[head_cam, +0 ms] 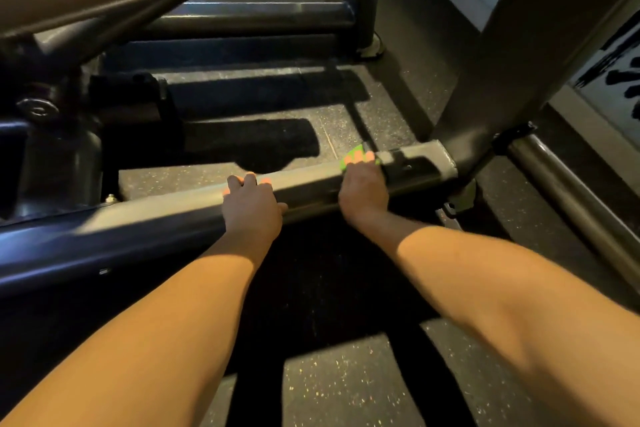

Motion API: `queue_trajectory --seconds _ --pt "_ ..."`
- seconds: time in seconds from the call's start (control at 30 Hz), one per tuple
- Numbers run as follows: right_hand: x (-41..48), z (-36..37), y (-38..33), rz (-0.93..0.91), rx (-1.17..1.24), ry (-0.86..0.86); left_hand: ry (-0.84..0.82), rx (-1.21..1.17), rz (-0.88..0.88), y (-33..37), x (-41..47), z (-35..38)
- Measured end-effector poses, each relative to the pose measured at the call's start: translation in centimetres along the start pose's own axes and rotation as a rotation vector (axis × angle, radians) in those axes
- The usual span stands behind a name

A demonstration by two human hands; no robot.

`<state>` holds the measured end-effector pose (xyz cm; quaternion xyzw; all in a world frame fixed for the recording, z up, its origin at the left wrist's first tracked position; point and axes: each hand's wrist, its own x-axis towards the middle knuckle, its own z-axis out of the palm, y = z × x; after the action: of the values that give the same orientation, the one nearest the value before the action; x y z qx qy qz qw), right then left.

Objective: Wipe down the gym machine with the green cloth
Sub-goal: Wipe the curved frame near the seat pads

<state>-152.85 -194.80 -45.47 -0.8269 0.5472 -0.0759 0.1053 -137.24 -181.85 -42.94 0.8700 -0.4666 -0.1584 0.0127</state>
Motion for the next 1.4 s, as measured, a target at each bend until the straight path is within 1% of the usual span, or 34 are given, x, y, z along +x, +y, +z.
queue_trajectory --seconds 0.1,0.17,0.2,0.23,0.27,0.37,0.43,0.47,0.57,0.63,0.7,0.8,0.87,0.93,0.97,1.03,1.1,1.17,1.23,1.27,1.3,1.37,1.4 --pt "-4.8 2.7 -2.0 -0.243 0.113 0.047 0.013 0.035 -0.024 0.4 0.0 0.1" --pt "-5.2 2.3 -0.9 -0.380 0.131 0.035 0.029 0.044 -0.017 0.6 0.0 0.2" --pt "-4.7 1.8 0.2 -0.419 0.114 0.015 0.024 0.043 -0.015 0.6 0.1 0.2" --pt "-4.0 1.4 1.4 -0.419 0.089 -0.004 0.017 0.044 -0.016 0.6 0.1 0.1" --pt "-3.0 1.0 2.6 -0.366 0.064 -0.008 0.012 0.047 -0.016 0.7 0.1 0.0" --pt "0.1 0.0 5.8 -0.075 0.038 0.058 0.002 0.066 -0.019 1.2 -0.1 -0.2" --pt "-0.5 0.0 4.8 0.052 0.033 0.103 -0.012 0.085 -0.005 1.4 -0.3 -0.4" --pt "-1.5 0.4 3.4 0.084 0.028 0.104 -0.016 0.090 -0.002 1.4 -0.3 -0.5" --pt "-5.4 1.3 0.1 0.045 0.048 0.077 -0.028 0.104 -0.015 1.4 -0.2 -1.0" --pt "-5.8 0.8 0.6 0.017 0.087 0.055 -0.011 0.110 -0.011 1.4 -0.3 -1.0" --pt "-3.7 0.0 2.7 0.031 0.124 0.036 0.012 0.132 0.004 1.4 -0.5 -0.8" --pt "0.2 -2.4 6.5 0.194 0.058 0.035 0.012 0.144 0.019 1.1 -0.8 -0.7" --pt "2.4 -4.3 8.6 0.289 -0.024 -0.013 0.017 0.141 0.031 1.0 -0.8 -0.5" --pt "3.5 -5.2 9.1 0.353 -0.038 -0.050 0.016 0.140 0.034 0.8 -0.9 -0.4" --pt "3.3 -5.2 8.5 0.370 -0.042 -0.036 0.018 0.137 0.036 0.8 -0.9 -0.3" --pt "1.6 -4.2 6.8 0.318 -0.075 -0.009 0.027 0.129 0.038 0.8 -0.9 -0.4" --pt "-0.5 -3.1 6.0 0.193 -0.078 -0.027 0.025 0.128 0.036 0.9 -0.9 -0.5" --pt "-1.4 -2.8 7.0 0.056 -0.013 -0.035 0.024 0.117 0.035 0.9 -1.0 -0.5" --pt "0.2 -3.5 9.4 -0.005 -0.053 -0.033 0.030 0.114 0.051 0.6 -1.0 -0.3" --pt "1.5 -3.9 10.7 0.024 -0.107 -0.036 0.033 0.119 0.062 0.5 -1.0 -0.2" --pt "2.8 -4.4 11.8 0.099 -0.153 -0.037 0.035 0.126 0.069 0.5 -1.0 -0.1" --pt "4.7 -5.0 12.9 0.252 -0.175 -0.017 0.034 0.132 0.070 0.5 -1.1 -0.1" --pt "5.0 -4.7 12.5 0.277 -0.158 -0.010 0.030 0.131 0.057 0.5 -1.1 -0.1"
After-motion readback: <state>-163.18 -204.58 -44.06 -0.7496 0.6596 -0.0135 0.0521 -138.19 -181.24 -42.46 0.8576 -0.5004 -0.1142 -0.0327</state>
